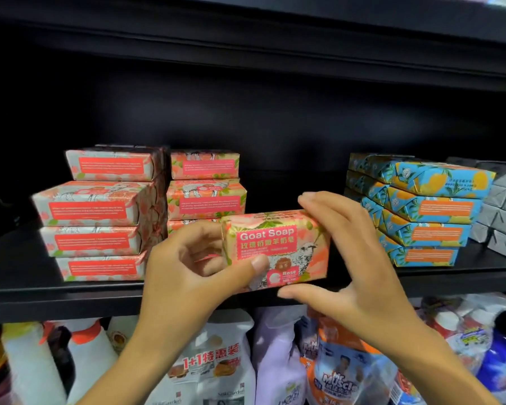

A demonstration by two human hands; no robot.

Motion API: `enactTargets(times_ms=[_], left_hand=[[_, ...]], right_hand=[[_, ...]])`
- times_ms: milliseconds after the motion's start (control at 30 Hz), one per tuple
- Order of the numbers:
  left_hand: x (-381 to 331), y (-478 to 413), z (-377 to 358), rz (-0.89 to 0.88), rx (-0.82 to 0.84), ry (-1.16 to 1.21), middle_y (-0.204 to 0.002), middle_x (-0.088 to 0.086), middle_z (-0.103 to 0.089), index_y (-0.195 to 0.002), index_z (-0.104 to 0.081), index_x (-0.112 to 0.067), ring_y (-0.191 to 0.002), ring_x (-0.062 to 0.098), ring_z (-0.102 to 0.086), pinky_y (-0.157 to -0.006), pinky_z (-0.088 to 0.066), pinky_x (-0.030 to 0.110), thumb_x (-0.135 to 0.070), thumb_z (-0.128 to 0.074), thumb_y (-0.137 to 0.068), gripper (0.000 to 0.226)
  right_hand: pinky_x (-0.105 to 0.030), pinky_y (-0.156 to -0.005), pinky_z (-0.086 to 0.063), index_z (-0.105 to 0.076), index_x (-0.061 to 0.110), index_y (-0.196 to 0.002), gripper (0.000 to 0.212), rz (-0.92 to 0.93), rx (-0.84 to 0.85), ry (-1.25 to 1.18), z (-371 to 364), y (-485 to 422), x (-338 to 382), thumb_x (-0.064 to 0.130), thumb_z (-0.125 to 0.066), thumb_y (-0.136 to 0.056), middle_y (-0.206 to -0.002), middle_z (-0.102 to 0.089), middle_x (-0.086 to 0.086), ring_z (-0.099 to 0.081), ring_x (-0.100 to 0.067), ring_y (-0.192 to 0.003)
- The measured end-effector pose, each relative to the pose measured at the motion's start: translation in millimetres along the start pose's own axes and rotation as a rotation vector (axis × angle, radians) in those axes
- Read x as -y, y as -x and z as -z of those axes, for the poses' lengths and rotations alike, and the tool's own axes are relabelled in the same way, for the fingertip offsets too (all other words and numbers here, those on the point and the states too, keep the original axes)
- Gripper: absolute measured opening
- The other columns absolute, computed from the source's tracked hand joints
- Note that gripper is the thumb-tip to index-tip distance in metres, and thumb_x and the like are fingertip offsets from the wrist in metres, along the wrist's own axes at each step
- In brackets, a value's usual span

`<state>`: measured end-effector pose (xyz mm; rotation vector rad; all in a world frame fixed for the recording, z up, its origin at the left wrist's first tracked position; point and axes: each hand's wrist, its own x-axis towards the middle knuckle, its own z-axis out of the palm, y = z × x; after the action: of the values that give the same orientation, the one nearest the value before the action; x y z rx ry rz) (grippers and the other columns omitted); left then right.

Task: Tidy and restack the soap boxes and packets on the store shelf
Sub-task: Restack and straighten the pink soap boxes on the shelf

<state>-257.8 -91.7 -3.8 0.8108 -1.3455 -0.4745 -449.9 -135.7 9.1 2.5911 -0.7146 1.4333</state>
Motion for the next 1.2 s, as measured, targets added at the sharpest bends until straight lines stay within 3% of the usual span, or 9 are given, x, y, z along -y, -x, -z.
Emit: enactTargets(times_ms=[133,367,467,567,733,867,933,1100,1200], left_hand=[[1.5,1.0,4.8,-0.114,0.051,-0.028,-0.099,-0.003,-0.072,-0.093,-0.069,-0.029,-0.096,0.016,-0.069,-0.077,-0.056,0.026,-0.030,-0.081,-0.061,0.035],[7.3,0.4,5.4,-0.146,0.097,-0.078,-0.110,-0.006,-0.066,-0.106,-0.063,-0.029,-0.108,0.016,-0.062,-0.087,-0.050,0.024,-0.031,-0.082,-0.058,0.052],[5.5,-1.4,8.4,-0.010,0.164,-0.057,-0.113,-0.010,-0.066,-0.110,-0.061,-0.034,-0.107,0.010,-0.063,-0.081,-0.053,0.023,-0.046,-0.086,-0.046,0.070],[3.6,-0.7,7.0,0.043,0.227,-0.028,-0.105,-0.012,-0.069,-0.104,-0.063,-0.039,-0.098,0.006,-0.066,-0.075,-0.053,0.018,-0.041,-0.086,-0.043,0.065],[1.6,2.8,6.9,-0.084,0.187,-0.140,-0.105,-0.013,-0.068,-0.104,-0.061,-0.037,-0.098,0.006,-0.066,-0.077,-0.051,0.015,-0.040,-0.086,-0.050,0.060],[2.9,1.6,11.4,-0.266,0.160,-0.379,-0.115,-0.019,-0.060,-0.115,-0.053,-0.038,-0.111,0.005,-0.058,-0.090,-0.044,0.015,-0.047,-0.080,-0.059,0.063],[5.1,0.3,11.3,-0.359,0.170,-0.460,-0.120,-0.019,-0.057,-0.119,-0.052,-0.032,-0.116,0.004,-0.054,-0.094,-0.041,0.016,-0.047,-0.076,-0.065,0.060],[16.1,-0.5,8.5,-0.486,0.181,-0.481,-0.127,-0.016,-0.051,-0.119,-0.051,-0.027,-0.124,0.007,-0.048,-0.101,-0.038,0.024,-0.031,-0.070,-0.076,0.046],[19.7,0.0,11.0,-0.384,0.196,-0.441,-0.133,-0.017,-0.047,-0.125,-0.046,-0.038,-0.127,0.008,-0.045,-0.101,-0.040,0.028,-0.039,-0.073,-0.072,0.060]], right_hand=[[-0.013,-0.098,-0.036,-0.043,0.020,-0.137,0.076,-0.172,0.021,-0.268,7.6,-2.1,2.0,0.032,-0.075,-0.069,-0.130,-0.050,0.012,-0.043,-0.001,-0.124],[-0.016,-0.084,-0.043,-0.064,0.007,-0.102,0.032,0.003,-0.130,-0.060,1.0,0.8,5.4,0.008,-0.074,-0.071,-0.102,-0.061,0.002,-0.056,-0.006,-0.100],[-0.024,-0.089,-0.043,-0.062,0.005,-0.100,0.037,0.121,-0.189,0.016,-1.5,6.2,1.6,-0.009,-0.068,-0.067,-0.103,-0.060,-0.003,-0.055,-0.015,-0.105],[-0.028,-0.093,-0.042,-0.054,0.008,-0.100,0.044,0.211,-0.213,0.041,-4.8,9.3,-1.1,-0.015,-0.063,-0.063,-0.107,-0.055,-0.004,-0.053,-0.020,-0.108],[-0.021,-0.097,-0.038,-0.048,0.013,-0.109,0.038,0.108,-0.103,0.009,-4.6,7.5,-4.9,0.017,-0.067,-0.076,-0.123,-0.048,-0.001,-0.044,-0.011,-0.121],[-0.016,-0.100,-0.036,-0.039,0.022,-0.137,0.085,-0.165,0.010,-0.193,-1.2,6.1,-5.7,0.045,-0.078,-0.064,-0.137,-0.042,0.009,-0.041,-0.007,-0.128],[-0.011,-0.094,-0.039,-0.034,0.027,-0.140,0.092,-0.278,0.030,-0.342,-1.2,4.0,-4.1,0.047,-0.080,-0.063,-0.133,-0.046,0.015,-0.046,0.001,-0.122],[-0.010,-0.084,-0.044,-0.052,0.025,-0.128,0.069,-0.327,0.096,-0.380,-1.1,-5.4,-1.4,0.035,-0.074,-0.064,-0.112,-0.057,0.019,-0.055,0.003,-0.106],[-0.015,-0.079,-0.047,-0.063,0.021,-0.107,0.048,-0.259,0.030,-0.314,2.6,-7.1,2.4,0.028,-0.083,-0.063,-0.103,-0.057,0.014,-0.057,-0.007,-0.102]])
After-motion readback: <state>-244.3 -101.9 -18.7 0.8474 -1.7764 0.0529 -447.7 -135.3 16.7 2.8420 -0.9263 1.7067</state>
